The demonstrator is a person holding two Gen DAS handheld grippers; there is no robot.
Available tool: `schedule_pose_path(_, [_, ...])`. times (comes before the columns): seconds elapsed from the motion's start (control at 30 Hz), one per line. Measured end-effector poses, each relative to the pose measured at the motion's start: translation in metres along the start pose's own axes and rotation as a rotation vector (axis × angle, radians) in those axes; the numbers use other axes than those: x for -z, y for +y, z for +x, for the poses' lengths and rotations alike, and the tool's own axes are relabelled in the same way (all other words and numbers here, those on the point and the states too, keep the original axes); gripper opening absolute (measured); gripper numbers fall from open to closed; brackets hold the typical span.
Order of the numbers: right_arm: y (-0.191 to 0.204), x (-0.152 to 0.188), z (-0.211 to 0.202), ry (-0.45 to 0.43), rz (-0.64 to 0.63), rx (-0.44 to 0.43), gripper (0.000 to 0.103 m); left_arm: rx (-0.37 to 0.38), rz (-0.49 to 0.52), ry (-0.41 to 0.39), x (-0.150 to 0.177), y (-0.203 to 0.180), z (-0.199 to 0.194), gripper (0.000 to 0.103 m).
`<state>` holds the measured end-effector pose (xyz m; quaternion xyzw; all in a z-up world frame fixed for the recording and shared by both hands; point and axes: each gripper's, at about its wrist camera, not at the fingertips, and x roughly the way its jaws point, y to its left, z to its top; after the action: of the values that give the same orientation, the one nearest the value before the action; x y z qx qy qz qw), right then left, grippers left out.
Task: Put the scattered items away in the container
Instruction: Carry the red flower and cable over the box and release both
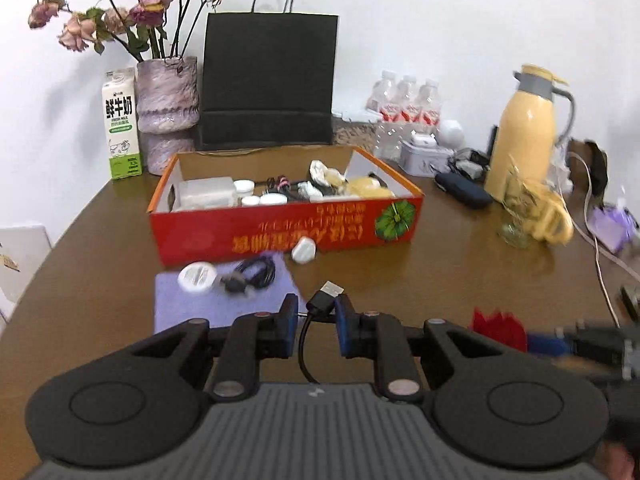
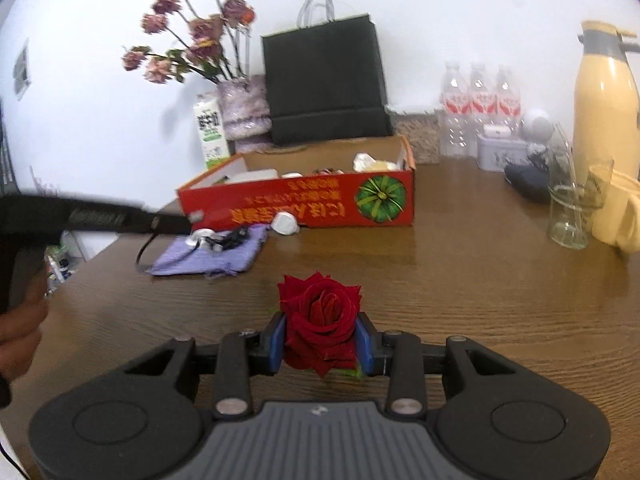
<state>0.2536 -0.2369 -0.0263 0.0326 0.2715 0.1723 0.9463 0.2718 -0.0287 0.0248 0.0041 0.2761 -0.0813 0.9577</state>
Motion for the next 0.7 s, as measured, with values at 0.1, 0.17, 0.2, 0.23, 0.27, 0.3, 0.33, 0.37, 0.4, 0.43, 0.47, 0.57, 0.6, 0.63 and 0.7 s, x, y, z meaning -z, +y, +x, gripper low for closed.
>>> schedule_pose_path(0.1, [0.011, 0.001, -0.012, -0.018, -0.019, -0.017, 0.034, -0.028, 0.010, -0.004, 0.013, 0.000, -0.023, 0.020])
schedule_pose_path(0.17, [0.018, 0.002, -0.019, -0.024, -0.025, -0.024, 0.034, -0.026, -0.017, 0.001, 0.020, 0.003, -0.033, 0.020])
schedule_pose_path(0.2, [0.021, 0.003, -0.023, -0.029, -0.027, -0.025, 0.034, -0.023, -0.030, 0.009, 0.024, 0.005, -0.037, 0.020])
schedule_pose_path(0.23, [0.024, 0.004, -0.027, -0.032, -0.027, -0.026, 0.034, -0.020, -0.044, 0.013, 0.027, 0.007, -0.042, 0.020])
schedule_pose_path(0.27, [0.028, 0.006, -0.032, -0.034, -0.030, -0.029, 0.034, -0.015, -0.053, 0.016, 0.030, 0.008, -0.046, 0.020])
schedule_pose_path(0.3, [0.031, 0.007, -0.036, -0.036, -0.033, -0.030, 0.034, -0.009, -0.056, 0.019, 0.033, 0.010, -0.050, 0.020])
schedule_pose_path(0.33, [0.034, 0.008, -0.039, -0.039, -0.038, -0.031, 0.034, -0.005, -0.063, 0.019, 0.036, 0.010, -0.055, 0.020])
schedule_pose_path(0.37, [0.038, 0.009, -0.044, -0.042, -0.046, -0.032, 0.034, -0.003, -0.066, 0.018, 0.039, 0.011, -0.060, 0.020])
schedule_pose_path(0.4, [0.042, 0.010, -0.048, -0.045, -0.054, -0.032, 0.034, 0.001, -0.068, 0.018, 0.042, 0.012, -0.064, 0.020])
schedule_pose_path(0.43, [0.045, 0.012, -0.054, -0.050, -0.062, -0.030, 0.034, 0.003, -0.074, 0.014, 0.044, 0.013, -0.068, 0.020])
schedule_pose_path(0.47, [0.048, 0.013, -0.059, -0.055, -0.069, -0.026, 0.034, 0.006, -0.079, 0.011, 0.045, 0.013, -0.072, 0.020])
schedule_pose_path(0.57, [0.052, 0.014, -0.070, -0.067, -0.075, -0.020, 0.034, 0.013, -0.102, 0.003, 0.047, 0.016, -0.081, 0.020])
schedule_pose_path(0.6, [0.053, 0.014, -0.073, -0.070, -0.074, -0.018, 0.034, 0.015, -0.103, 0.000, 0.048, 0.017, -0.083, 0.020])
schedule_pose_path(0.63, [0.053, 0.014, -0.074, -0.071, -0.073, -0.017, 0.034, 0.015, -0.103, -0.005, 0.048, 0.017, -0.086, 0.020])
schedule_pose_path(0.7, [0.056, 0.015, -0.078, -0.076, -0.072, -0.010, 0.034, 0.016, -0.101, -0.012, 0.047, 0.018, -0.087, 0.020])
